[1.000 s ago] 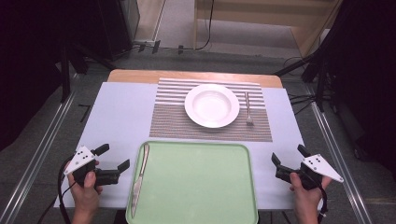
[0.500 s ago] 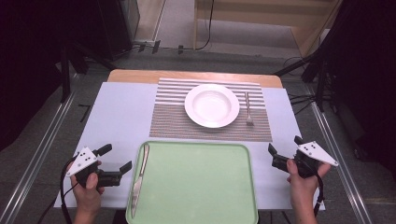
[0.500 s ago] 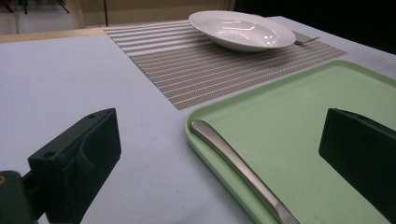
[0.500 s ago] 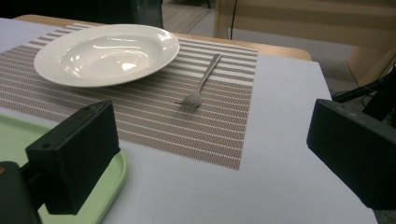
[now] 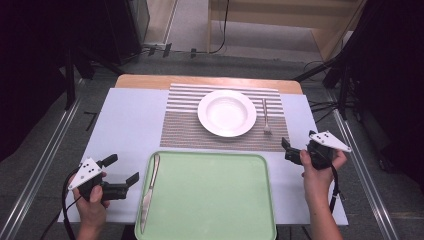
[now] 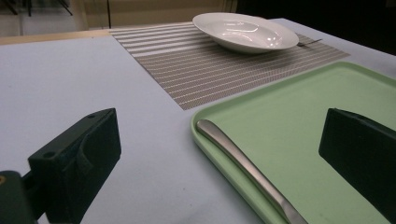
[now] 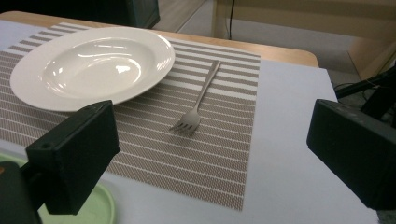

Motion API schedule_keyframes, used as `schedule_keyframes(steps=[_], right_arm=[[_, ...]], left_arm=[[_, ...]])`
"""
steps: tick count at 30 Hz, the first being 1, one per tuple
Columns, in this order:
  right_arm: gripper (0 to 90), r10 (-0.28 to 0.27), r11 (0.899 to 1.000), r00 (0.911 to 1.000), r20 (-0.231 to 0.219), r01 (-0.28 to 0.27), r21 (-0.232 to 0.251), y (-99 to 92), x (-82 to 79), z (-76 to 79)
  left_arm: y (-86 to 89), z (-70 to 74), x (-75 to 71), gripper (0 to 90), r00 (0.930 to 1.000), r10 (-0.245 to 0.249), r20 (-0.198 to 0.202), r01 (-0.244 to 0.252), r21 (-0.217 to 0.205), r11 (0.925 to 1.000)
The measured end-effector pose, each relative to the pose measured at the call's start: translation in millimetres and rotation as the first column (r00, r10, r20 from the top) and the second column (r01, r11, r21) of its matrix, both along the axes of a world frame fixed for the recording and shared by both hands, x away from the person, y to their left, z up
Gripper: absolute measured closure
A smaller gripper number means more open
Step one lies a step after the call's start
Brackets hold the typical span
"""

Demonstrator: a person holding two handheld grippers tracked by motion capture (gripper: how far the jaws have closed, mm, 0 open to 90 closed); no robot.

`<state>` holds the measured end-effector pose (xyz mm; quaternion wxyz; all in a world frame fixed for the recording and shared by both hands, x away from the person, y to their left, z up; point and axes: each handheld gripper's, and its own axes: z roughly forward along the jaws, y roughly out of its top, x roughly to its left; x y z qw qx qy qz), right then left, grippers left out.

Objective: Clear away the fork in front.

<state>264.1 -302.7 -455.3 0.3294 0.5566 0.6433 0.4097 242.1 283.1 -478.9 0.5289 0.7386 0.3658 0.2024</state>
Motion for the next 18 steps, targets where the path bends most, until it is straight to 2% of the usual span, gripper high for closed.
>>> schedule_keyframes(steps=[3, 7, 18], right_arm=[[1.0, 0.004, 1.000, 1.0000, 0.001, -0.004, -0.008, 0.7, 5.6, 1.6], [1.0, 0.005, 1.000, 1.0000, -0.005, -0.005, -0.007, 2.7, 16.4, 5.3], [1.0, 0.013, 1.000, 0.9985, -0.053, -0.015, -0.027, 11.4, 50.9, 6.6]], left_arm=[[1.4, -0.3, 0.4, 0.0, 1.0000, -0.003, -0.001, 0.003, -0.014, 0.9999], [3.3, 0.3, 0.3, 0.0, 1.0000, 0.000, -0.001, 0.000, -0.011, 0.9999], [9.0, -0.4, -1.0, 0.0, 0.9998, 0.018, -0.006, -0.018, -0.014, 0.9997]])
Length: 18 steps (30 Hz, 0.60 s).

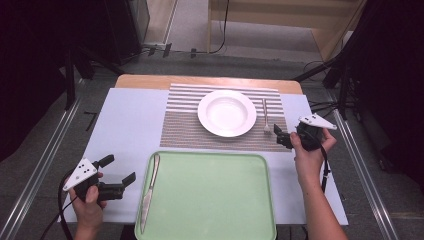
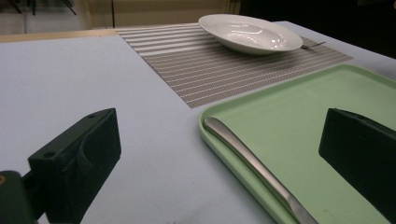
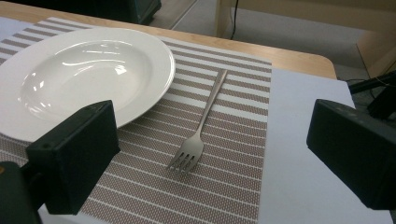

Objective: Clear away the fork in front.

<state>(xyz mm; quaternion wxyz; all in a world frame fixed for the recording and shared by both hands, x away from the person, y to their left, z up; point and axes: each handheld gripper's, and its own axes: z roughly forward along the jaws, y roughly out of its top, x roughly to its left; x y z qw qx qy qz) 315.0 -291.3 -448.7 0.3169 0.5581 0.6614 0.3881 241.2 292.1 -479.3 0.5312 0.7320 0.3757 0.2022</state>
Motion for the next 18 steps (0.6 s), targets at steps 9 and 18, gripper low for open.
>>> schedule_keyframes(steps=[9, 18], right_arm=[[1.0, 0.000, 1.000, 0.9998, -0.017, 0.001, 0.007, 2.9, 21.0, 0.6], [1.1, -0.017, 1.000, 0.9983, -0.055, 0.018, 0.001, 1.2, 45.7, -2.2]], left_arm=[[1.3, -0.3, -0.2, 0.0, 1.0000, 0.006, 0.005, -0.006, -0.010, 0.9999], [1.6, 0.0, -0.6, 0.0, 0.9999, 0.009, 0.004, -0.009, -0.012, 0.9999]])
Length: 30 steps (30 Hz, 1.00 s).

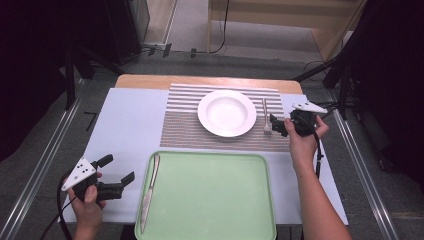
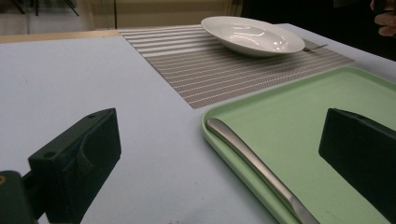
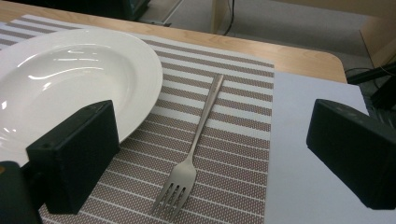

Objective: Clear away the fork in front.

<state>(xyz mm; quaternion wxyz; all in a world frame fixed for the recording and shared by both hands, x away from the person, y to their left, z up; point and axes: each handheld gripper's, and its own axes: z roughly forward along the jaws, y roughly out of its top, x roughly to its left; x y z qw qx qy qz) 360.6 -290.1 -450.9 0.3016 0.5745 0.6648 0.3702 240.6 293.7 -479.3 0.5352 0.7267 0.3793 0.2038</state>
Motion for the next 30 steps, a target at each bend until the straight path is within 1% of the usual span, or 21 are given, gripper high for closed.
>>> schedule_keyframes(steps=[3, 4, 5, 8, 11, 12, 14, 15, 16, 17, 18, 19, 20, 21, 22, 25, 26, 27, 28, 29, 30], right_arm=[[1.1, -0.005, 1.000, 0.9999, -0.011, 0.005, -0.001, -0.7, 4.2, -1.2], [1.2, -0.009, 1.000, 0.9998, -0.016, 0.009, 0.000, -1.7, 8.4, -2.5], [1.2, -0.009, 1.000, 0.9998, -0.016, 0.009, 0.000, -1.7, 8.4, -2.5], [1.2, -0.021, 1.000, 0.9994, -0.026, 0.021, 0.001, -2.6, 16.8, -4.6], [1.2, -0.024, 1.000, 0.9990, -0.038, 0.024, -0.001, -2.0, 22.4, -6.7], [1.2, -0.024, 1.000, 0.9988, -0.044, 0.024, 0.000, -1.6, 24.5, -7.7], [1.3, -0.019, 1.000, 0.9980, -0.061, 0.018, -0.009, -1.2, 29.0, -9.6], [1.3, -0.019, 1.000, 0.9980, -0.061, 0.018, -0.009, -1.2, 29.0, -9.6], [6.3, -0.023, 1.000, 0.9973, -0.069, 0.022, -0.016, -0.2, 33.9, -11.2], [6.3, -0.023, 1.000, 0.9973, -0.069, 0.022, -0.016, -0.2, 33.9, -11.2], [6.5, -0.030, 0.999, 0.9964, -0.079, 0.028, -0.023, 0.7, 39.0, -12.9], [6.5, -0.030, 0.999, 0.9964, -0.079, 0.028, -0.023, 0.7, 39.0, -12.9], [6.5, -0.034, 0.999, 0.9959, -0.084, 0.032, -0.018, 1.1, 43.9, -14.6], [6.5, -0.034, 0.999, 0.9959, -0.084, 0.032, -0.018, 1.1, 43.9, -14.6], [6.5, -0.037, 0.999, 0.9949, -0.094, 0.036, -0.012, 1.6, 46.2, -15.6], [6.5, -0.042, 0.999, 0.9922, -0.117, 0.041, -0.014, 2.0, 53.5, -18.8], [12.1, -0.044, 0.999, 0.9897, -0.136, 0.041, -0.026, 2.4, 58.3, -21.0], [13.6, -0.048, 0.999, 0.9891, -0.139, 0.044, -0.030, 3.1, 60.2, -21.6], [13.6, -0.048, 0.999, 0.9891, -0.139, 0.044, -0.030, 3.1, 60.2, -21.6], [13.6, -0.050, 0.998, 0.9878, -0.148, 0.044, -0.046, 3.9, 63.9, -23.6], [13.6, -0.050, 0.998, 0.9878, -0.148, 0.044, -0.046, 3.9, 63.9, -23.6]], left_arm=[[0.4, 0.2, 0.0, 0.0, 1.0000, -0.004, 0.006, 0.004, 0.003, 1.0000], [0.5, 0.1, -0.1, 0.0, 1.0000, -0.003, 0.007, 0.003, 0.004, 1.0000], [0.5, 0.1, -0.1, 0.0, 1.0000, -0.003, 0.007, 0.003, 0.004, 1.0000], [1.4, 0.1, 0.1, 0.0, 1.0000, -0.003, 0.009, 0.003, 0.002, 1.0000], [1.8, -0.1, 0.2, 0.0, 1.0000, -0.002, 0.007, 0.002, 0.001, 1.0000], [2.5, 0.5, -0.1, 0.0, 1.0000, 0.000, 0.001, 0.000, 0.010, 1.0000], [2.5, 0.2, 0.2, 0.0, 1.0000, -0.001, 0.006, 0.000, 0.005, 1.0000], [2.4, 0.2, 0.1, 0.0, 1.0000, 0.000, 0.001, 0.000, 0.005, 1.0000], [2.2, -0.1, 0.2, 0.0, 1.0000, 0.000, 0.001, 0.000, 0.001, 1.0000], [2.0, -0.3, 0.5, 0.0, 1.0000, -0.005, 0.003, 0.005, 0.001, 1.0000], [2.0, -0.1, 0.4, 0.0, 1.0000, -0.005, 0.000, 0.005, 0.005, 1.0000], [1.6, -0.3, 0.4, 0.0, 1.0000, -0.003, 0.003, 0.003, 0.004, 1.0000], [1.2, -0.4, 0.5, 0.0, 1.0000, -0.002, 0.002, 0.002, 0.002, 1.0000], [1.0, -0.5, 0.6, 0.0, 1.0000, -0.002, 0.002, 0.002, 0.002, 1.0000], [1.1, -0.6, 0.6, 0.0, 1.0000, -0.002, 0.001, 0.002, 0.004, 1.0000], [1.8, -0.6, 0.7, 0.0, 1.0000, -0.001, 0.001, 0.001, 0.003, 1.0000], [2.3, -0.7, 0.8, 0.0, 1.0000, 0.000, 0.001, 0.000, 0.000, 1.0000], [2.7, -0.7, 1.0, 0.0, 1.0000, 0.000, 0.001, 0.000, 0.001, 1.0000], [2.7, -0.7, 1.0, 0.0, 1.0000, 0.000, 0.001, 0.000, 0.001, 1.0000], [3.1, -0.8, 1.1, 0.0, 1.0000, 0.000, 0.001, 0.000, 0.001, 1.0000], [3.1, -0.8, 1.1, 0.0, 1.0000, 0.000, 0.001, 0.000, 0.001, 1.0000]])
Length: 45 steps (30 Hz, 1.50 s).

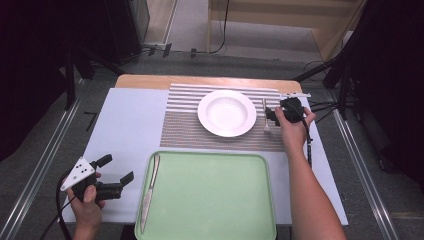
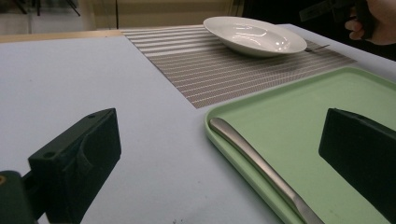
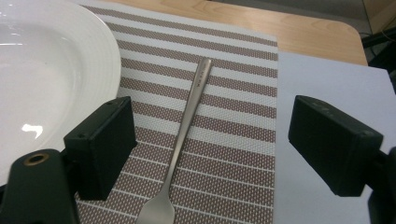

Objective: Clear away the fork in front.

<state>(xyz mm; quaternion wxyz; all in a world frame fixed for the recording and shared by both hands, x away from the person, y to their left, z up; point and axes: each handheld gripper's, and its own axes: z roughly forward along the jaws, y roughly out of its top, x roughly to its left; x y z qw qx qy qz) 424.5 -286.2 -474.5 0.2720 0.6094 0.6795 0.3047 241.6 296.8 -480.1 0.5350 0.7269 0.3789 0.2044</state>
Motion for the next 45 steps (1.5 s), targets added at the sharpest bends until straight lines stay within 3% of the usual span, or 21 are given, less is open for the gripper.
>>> schedule_keyframes(steps=[2, 4, 7, 8, 9, 12, 17, 20, 21, 26, 41, 45], right_arm=[[15.8, 0.009, 1.000, 0.9997, -0.023, -0.008, 0.008, 0.6, 5.3, -3.4], [26.0, -0.004, 1.000, 0.9992, -0.040, 0.005, 0.012, 1.9, 8.4, -5.1], [26.8, -0.012, 1.000, 0.9984, -0.056, 0.013, 0.017, 2.7, 11.7, -6.5], [32.4, -0.033, 0.999, 0.9967, -0.074, 0.032, -0.016, 4.9, 16.0, -7.7], [32.4, -0.033, 0.999, 0.9967, -0.074, 0.032, -0.016, 4.9, 16.0, -7.7], [44.5, -0.045, 0.999, 0.9946, -0.094, 0.043, -0.019, 7.4, 20.3, -9.7], [52.6, -0.056, 0.998, 0.9909, -0.122, 0.053, -0.029, 11.6, 23.9, -13.5], [56.1, -0.011, 1.000, 0.9908, -0.135, 0.012, 0.007, 10.5, 26.1, -16.8], [58.7, -0.017, 0.999, 0.9890, -0.147, 0.023, 0.038, 10.8, 26.5, -17.7], [66.0, -0.014, 0.999, 0.9847, -0.174, 0.021, 0.038, 12.6, 30.2, -23.0], [72.1, -0.030, 0.999, 0.9801, -0.196, 0.033, 0.014, 19.2, 36.4, -31.9], [73.7, -0.034, 0.999, 0.9803, -0.195, 0.032, -0.013, 22.8, 36.5, -32.3]], left_arm=[[0.1, 0.2, -0.2, 0.0, 1.0000, 0.002, 0.000, -0.002, 0.001, 1.0000], [0.4, 0.1, -0.1, 0.0, 1.0000, 0.004, 0.000, -0.004, -0.002, 1.0000], [1.1, -0.1, 0.3, 0.0, 1.0000, 0.005, -0.003, -0.005, -0.001, 1.0000], [1.1, -0.3, 0.5, 0.0, 1.0000, 0.005, -0.005, -0.005, -0.004, 1.0000], [1.1, -0.3, 0.5, 0.0, 1.0000, 0.005, -0.005, -0.005, -0.004, 1.0000], [1.0, -0.3, 0.6, 0.0, 1.0000, 0.004, -0.005, -0.004, 0.001, 1.0000], [1.2, -0.3, 0.6, 0.0, 1.0000, 0.005, -0.006, -0.005, 0.000, 1.0000], [1.2, -0.5, 0.8, 0.0, 1.0000, 0.004, -0.003, -0.004, -0.004, 1.0000], [1.1, -0.5, 0.8, 0.0, 1.0000, 0.004, -0.003, -0.004, -0.004, 1.0000], [1.0, -0.6, 0.9, 0.0, 1.0000, 0.003, -0.003, -0.003, -0.004, 1.0000], [0.9, -0.2, 0.6, 0.0, 1.0000, 0.005, -0.001, -0.005, -0.003, 1.0000], [0.6, -0.2, 0.9, 0.0, 1.0000, 0.004, 0.000, -0.004, -0.003, 1.0000]])
